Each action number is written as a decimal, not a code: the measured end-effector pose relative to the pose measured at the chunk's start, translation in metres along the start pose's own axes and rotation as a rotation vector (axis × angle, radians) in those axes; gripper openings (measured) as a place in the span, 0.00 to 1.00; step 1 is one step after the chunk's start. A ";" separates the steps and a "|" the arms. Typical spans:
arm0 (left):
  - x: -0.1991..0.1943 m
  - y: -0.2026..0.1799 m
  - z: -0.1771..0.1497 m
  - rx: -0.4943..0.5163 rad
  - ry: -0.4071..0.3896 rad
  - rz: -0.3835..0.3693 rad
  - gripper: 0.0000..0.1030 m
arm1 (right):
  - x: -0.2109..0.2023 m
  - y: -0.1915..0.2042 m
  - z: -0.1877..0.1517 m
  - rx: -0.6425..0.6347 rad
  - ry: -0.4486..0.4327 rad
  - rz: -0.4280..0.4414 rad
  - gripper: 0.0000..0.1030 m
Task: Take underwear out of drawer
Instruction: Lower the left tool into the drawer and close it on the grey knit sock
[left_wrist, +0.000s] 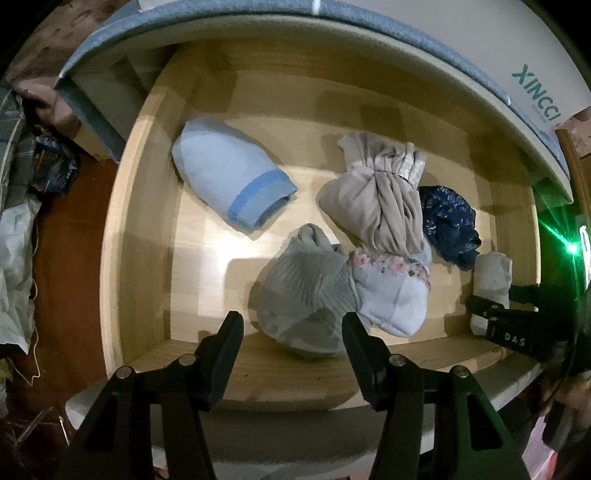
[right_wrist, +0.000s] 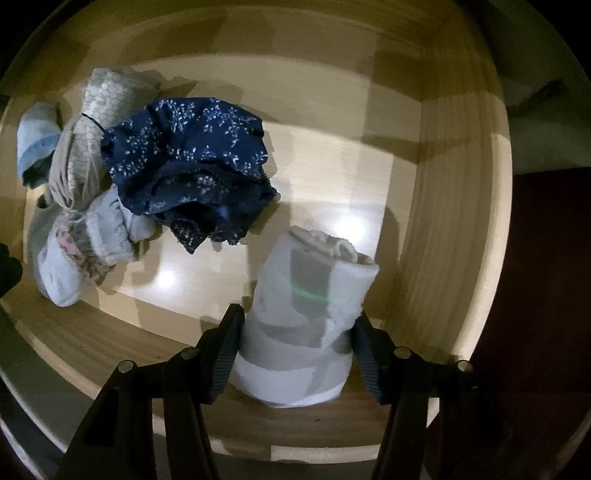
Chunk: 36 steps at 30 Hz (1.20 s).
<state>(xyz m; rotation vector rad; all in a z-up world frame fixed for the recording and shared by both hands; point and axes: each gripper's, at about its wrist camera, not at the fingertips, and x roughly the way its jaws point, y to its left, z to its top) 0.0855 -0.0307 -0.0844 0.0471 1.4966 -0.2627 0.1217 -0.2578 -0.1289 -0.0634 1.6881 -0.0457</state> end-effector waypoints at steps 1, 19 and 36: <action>0.001 0.000 0.001 -0.003 0.009 -0.003 0.55 | 0.001 0.003 0.000 -0.001 -0.003 -0.008 0.52; 0.023 -0.017 0.021 -0.026 0.089 -0.002 0.55 | -0.009 -0.002 -0.030 0.118 -0.079 0.122 0.47; 0.044 -0.018 0.038 -0.047 0.166 0.019 0.60 | -0.008 -0.015 -0.022 0.129 -0.079 0.135 0.49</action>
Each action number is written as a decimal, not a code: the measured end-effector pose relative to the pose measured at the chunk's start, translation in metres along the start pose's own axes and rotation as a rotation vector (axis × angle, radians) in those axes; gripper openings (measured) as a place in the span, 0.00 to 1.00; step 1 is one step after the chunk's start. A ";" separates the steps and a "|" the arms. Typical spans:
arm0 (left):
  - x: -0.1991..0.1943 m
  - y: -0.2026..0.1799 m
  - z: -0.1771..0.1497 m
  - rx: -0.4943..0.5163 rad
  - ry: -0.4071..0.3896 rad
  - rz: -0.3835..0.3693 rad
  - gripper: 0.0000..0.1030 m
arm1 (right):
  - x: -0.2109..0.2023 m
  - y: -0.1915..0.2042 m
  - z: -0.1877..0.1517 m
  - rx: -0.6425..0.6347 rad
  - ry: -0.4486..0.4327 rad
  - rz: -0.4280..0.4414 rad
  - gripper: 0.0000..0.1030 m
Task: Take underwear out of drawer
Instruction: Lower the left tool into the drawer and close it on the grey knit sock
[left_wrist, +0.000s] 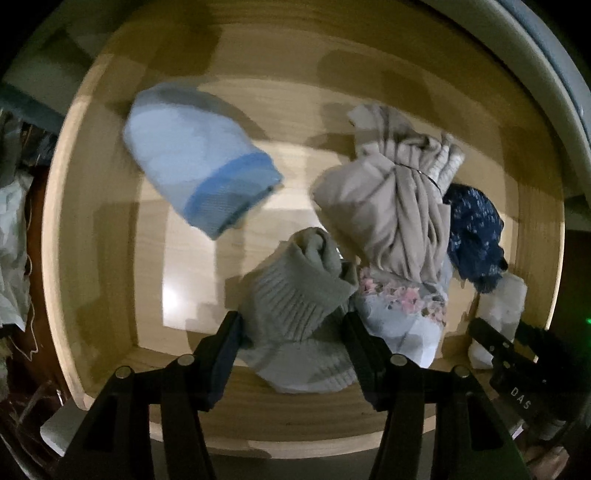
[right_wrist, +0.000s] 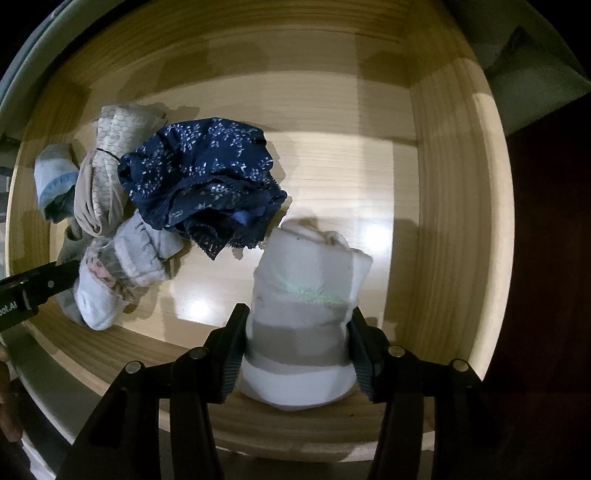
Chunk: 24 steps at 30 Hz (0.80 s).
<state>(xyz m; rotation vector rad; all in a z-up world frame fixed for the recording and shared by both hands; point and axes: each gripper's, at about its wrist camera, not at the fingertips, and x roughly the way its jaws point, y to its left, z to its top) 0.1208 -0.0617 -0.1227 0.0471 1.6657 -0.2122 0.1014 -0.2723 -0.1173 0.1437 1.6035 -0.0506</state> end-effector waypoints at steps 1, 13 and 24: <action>0.001 -0.002 0.001 0.010 0.008 0.002 0.60 | 0.000 0.000 0.000 0.001 0.000 0.001 0.49; 0.028 0.015 0.010 -0.005 0.117 -0.038 0.67 | 0.001 -0.002 0.001 0.003 0.000 0.006 0.50; 0.025 0.008 0.013 0.060 0.067 -0.005 0.52 | 0.000 -0.001 0.002 0.003 0.001 0.005 0.50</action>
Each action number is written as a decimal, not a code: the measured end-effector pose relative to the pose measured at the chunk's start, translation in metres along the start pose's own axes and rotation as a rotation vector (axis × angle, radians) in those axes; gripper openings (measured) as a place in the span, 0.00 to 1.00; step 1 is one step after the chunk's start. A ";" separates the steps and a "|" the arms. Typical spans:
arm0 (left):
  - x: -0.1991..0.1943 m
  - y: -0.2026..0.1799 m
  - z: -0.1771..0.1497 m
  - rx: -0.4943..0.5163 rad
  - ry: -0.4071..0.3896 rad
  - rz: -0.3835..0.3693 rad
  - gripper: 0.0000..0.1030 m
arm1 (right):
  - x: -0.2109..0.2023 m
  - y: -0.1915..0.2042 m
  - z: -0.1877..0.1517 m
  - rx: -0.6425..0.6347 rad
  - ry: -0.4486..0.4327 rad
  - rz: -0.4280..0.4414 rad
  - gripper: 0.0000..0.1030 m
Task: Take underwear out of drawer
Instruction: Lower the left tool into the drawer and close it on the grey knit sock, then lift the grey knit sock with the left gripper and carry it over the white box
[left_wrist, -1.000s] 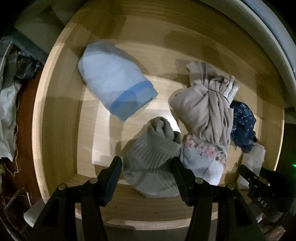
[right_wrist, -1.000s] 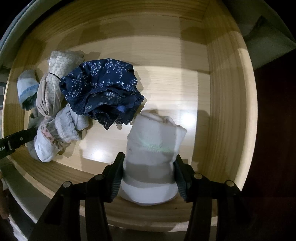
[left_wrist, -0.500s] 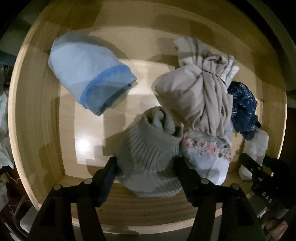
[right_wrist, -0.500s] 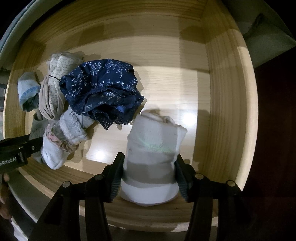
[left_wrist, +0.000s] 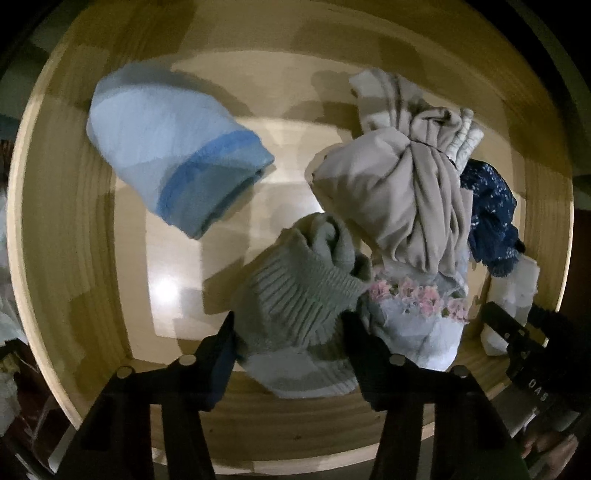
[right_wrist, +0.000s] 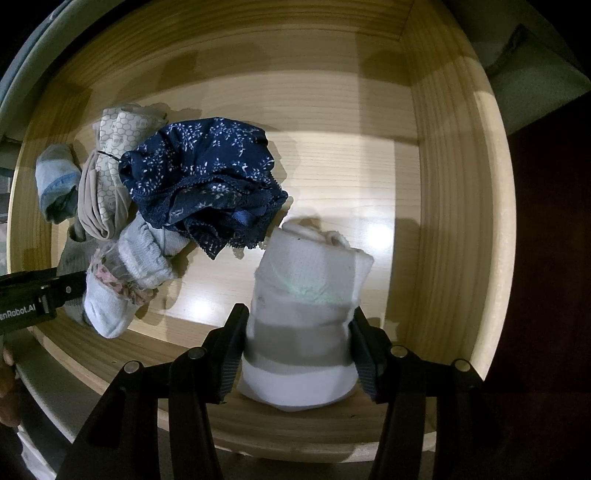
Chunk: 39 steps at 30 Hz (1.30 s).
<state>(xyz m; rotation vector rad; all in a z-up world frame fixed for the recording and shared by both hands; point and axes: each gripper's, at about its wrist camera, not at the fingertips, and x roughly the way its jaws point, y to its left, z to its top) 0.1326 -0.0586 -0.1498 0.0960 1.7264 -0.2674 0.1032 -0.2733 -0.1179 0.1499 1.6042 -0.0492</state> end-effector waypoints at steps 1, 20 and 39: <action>-0.002 0.000 -0.001 0.003 -0.007 0.006 0.51 | 0.000 0.000 0.000 -0.001 0.001 -0.001 0.50; -0.044 0.021 -0.034 0.013 -0.151 0.082 0.43 | -0.002 0.001 0.002 0.017 0.002 -0.010 0.50; -0.123 0.010 -0.079 0.068 -0.347 0.112 0.43 | -0.001 0.004 0.003 0.002 0.004 -0.031 0.50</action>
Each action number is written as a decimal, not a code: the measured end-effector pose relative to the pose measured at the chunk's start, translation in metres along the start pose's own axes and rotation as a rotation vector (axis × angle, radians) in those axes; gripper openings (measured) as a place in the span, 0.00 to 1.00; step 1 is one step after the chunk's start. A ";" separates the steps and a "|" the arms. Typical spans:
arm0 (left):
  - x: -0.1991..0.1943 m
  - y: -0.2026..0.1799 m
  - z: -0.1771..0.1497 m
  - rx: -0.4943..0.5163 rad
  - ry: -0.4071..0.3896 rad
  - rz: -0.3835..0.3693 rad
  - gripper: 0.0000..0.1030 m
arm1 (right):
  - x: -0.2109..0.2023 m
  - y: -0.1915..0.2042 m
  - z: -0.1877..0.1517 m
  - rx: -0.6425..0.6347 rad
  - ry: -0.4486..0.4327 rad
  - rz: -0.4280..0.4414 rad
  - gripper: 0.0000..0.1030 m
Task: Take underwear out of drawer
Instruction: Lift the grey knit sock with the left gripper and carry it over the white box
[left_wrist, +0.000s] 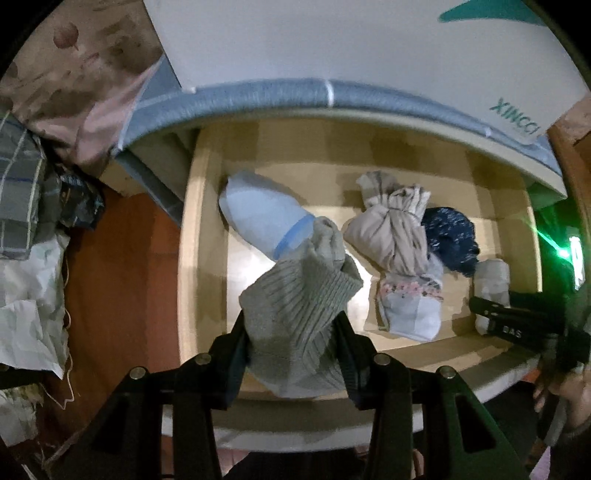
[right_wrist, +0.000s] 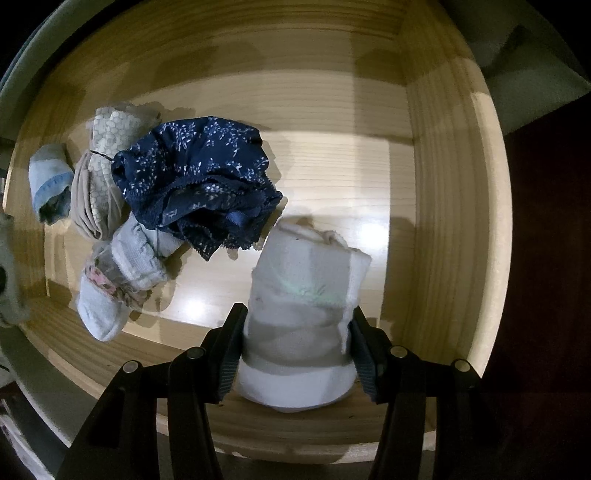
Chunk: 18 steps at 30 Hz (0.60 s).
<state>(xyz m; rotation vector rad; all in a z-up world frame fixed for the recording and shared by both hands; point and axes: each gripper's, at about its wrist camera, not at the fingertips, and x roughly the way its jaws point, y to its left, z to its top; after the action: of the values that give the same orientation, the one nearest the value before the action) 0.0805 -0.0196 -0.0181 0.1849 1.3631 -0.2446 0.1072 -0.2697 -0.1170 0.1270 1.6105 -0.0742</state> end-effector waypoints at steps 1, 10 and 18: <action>0.000 0.004 0.003 0.005 -0.009 0.000 0.43 | 0.000 0.000 0.000 0.000 -0.001 -0.003 0.49; -0.057 0.008 0.003 0.036 -0.124 -0.012 0.43 | 0.003 0.004 -0.001 0.000 0.000 -0.024 0.47; -0.116 0.020 0.010 0.050 -0.248 0.000 0.43 | 0.002 0.003 -0.001 0.001 -0.001 -0.030 0.46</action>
<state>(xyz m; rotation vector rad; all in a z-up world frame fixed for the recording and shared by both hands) 0.0738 0.0047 0.0975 0.1900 1.1112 -0.2920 0.1063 -0.2661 -0.1191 0.1033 1.6118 -0.0984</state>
